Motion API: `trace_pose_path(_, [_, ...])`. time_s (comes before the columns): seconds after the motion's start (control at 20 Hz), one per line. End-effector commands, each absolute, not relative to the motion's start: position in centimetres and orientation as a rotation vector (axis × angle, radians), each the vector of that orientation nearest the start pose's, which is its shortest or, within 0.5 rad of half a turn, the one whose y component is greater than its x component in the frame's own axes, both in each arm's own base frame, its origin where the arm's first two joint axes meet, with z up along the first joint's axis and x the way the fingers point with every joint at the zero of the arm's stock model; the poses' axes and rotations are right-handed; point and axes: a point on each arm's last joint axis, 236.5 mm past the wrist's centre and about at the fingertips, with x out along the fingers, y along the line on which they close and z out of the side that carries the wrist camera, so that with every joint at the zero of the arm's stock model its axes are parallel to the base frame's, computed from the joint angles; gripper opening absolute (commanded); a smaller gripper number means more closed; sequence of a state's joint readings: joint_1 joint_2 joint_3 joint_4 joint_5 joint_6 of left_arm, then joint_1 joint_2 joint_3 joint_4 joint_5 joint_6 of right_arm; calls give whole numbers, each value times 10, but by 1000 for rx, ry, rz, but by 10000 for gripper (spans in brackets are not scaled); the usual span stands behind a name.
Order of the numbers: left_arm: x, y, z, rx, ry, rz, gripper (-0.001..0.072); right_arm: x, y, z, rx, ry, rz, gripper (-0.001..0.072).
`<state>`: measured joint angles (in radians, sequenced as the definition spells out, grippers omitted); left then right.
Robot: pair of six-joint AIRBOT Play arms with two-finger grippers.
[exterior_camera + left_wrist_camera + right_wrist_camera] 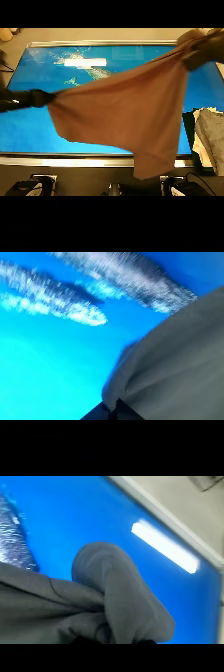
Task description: Fold the shirts.
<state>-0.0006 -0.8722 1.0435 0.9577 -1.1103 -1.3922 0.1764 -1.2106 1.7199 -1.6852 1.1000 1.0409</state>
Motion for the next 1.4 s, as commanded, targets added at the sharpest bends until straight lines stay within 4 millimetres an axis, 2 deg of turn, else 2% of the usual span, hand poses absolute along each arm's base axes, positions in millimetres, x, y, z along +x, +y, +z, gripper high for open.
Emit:
trace_pose_path(0.0, [364, -107, 77, -446, 908, -322, 29, 529, 90, 195, -507, 595, 301, 33])
trace_pose_path(0.1, [394, -96, 56, -492, 896, -251, 30, 554, 102, 169, -382, 594, 290, 33])
trace_pose_path(0.25, [425, -85, 15, -520, 954, -191, 31, 568, 119, 122, -274, 663, 324, 33])
trace_pose_path(0.4, [425, -88, -43, -571, 1092, -162, 32, 558, 139, 60, -129, 841, 376, 33])
trace_pose_path(0.45, [423, -91, -57, -589, 1127, -158, 32, 555, 146, 46, -93, 878, 395, 33])
trace_pose_path(0.5, [422, -93, -63, -595, 1144, -161, 63, 555, 146, 38, -91, 896, 396, 39])
trace_pose_path(0.55, [421, -93, -62, -581, 1149, -175, 282, 552, 141, 36, -113, 914, 391, 222])
trace_pose_path(0.6, [421, -90, -55, -547, 1156, -206, 587, 547, 129, 40, -150, 932, 380, 545])
trace_pose_path(0.65, [422, -81, -43, -502, 1165, -233, 678, 540, 110, 46, -212, 952, 363, 692])
trace_pose_path(0.75, [417, -54, -17, -439, 1227, -252, 676, 509, 49, 56, -253, 1078, 269, 694])
trace_pose_path(0.8, [405, -43, -6, -428, 1285, -265, 676, 485, 21, 55, -242, 1173, 259, 663])
trace_pose_path(0.85, [387, -31, -2, -416, 1363, -270, 674, 459, 1, 50, -230, 1275, 297, 595])
trace_pose_path(0.9, [370, -18, -6, -420, 1436, -242, 672, 435, -11, 44, -206, 1360, 350, 562])
trace_pose_path(1.0, [337, 3, -29, -452, 1569, -132, 602, 391, -24, 30, -149, 1512, 452, 545])
trace_pose_path(1.1, [318, 1, -57, -466, 1614, -130, 602, 365, -27, 17, -111, 1598, 472, 479])
trace_pose_path(1.2, [317, -9, -75, -480, 1586, -161, 603, 360, -16, 10, -76, 1585, 497, 479])
trace_pose_path(1.35, [322, -22, -83, -554, 1563, -178, 602, 359, -10, 6, -57, 1572, 508, 479])
